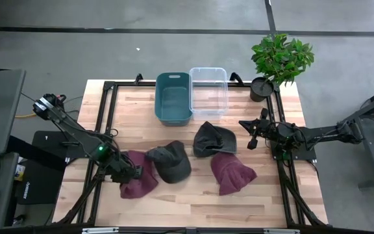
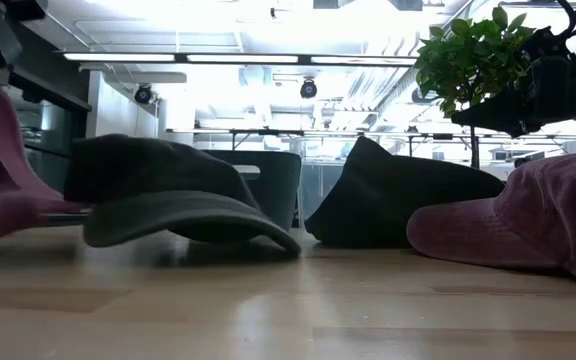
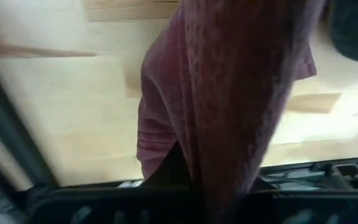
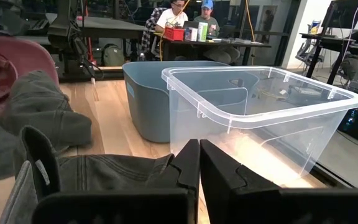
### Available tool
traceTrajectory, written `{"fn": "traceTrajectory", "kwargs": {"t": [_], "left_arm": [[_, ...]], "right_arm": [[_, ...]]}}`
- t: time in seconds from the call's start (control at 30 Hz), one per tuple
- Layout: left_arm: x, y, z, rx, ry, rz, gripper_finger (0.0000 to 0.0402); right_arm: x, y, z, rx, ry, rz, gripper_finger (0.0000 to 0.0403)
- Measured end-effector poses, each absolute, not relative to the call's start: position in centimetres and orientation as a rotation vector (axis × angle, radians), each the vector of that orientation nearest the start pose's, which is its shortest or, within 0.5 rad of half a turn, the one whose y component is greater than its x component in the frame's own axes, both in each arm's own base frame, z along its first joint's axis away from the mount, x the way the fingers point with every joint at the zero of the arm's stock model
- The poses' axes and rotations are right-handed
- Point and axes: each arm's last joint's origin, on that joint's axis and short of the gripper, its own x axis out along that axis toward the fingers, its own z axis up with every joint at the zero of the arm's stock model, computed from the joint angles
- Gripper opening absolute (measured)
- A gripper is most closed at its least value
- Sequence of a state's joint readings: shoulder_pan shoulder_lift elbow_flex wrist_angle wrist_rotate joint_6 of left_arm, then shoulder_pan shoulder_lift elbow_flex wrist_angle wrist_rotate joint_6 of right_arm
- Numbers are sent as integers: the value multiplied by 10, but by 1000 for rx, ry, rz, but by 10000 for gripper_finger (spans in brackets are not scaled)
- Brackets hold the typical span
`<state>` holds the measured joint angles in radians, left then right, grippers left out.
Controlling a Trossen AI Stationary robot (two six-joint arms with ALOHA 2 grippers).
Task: Pick & Place hat
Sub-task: Put the left red cap into the transparent bin
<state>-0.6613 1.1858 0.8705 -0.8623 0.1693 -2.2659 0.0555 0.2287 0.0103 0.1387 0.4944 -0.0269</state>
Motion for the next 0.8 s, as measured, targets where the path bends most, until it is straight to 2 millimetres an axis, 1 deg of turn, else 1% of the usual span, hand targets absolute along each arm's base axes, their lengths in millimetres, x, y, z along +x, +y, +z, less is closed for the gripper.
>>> {"fn": "traceTrajectory", "kwargs": {"t": [0.23,0.33,0.47,0.63,0.73,0.8], "left_arm": [[157,-130,263,-1526,1390,917,0],[154,-130,268,-1531,1438,954,0],[150,-130,268,-1514,1526,1005,0],[148,-131,259,-1430,1681,1112,0],[151,-134,256,-1415,1707,1129,0],[152,-135,256,-1410,1707,1130,0]], "right_arm": [[109,-8,161,-48,83,-437,7],[109,-8,161,-48,83,-438,7],[109,-8,161,-42,82,-438,9],[109,-8,161,42,63,-441,7],[109,-8,161,55,60,-441,5],[109,-8,162,86,52,-437,6]]}}
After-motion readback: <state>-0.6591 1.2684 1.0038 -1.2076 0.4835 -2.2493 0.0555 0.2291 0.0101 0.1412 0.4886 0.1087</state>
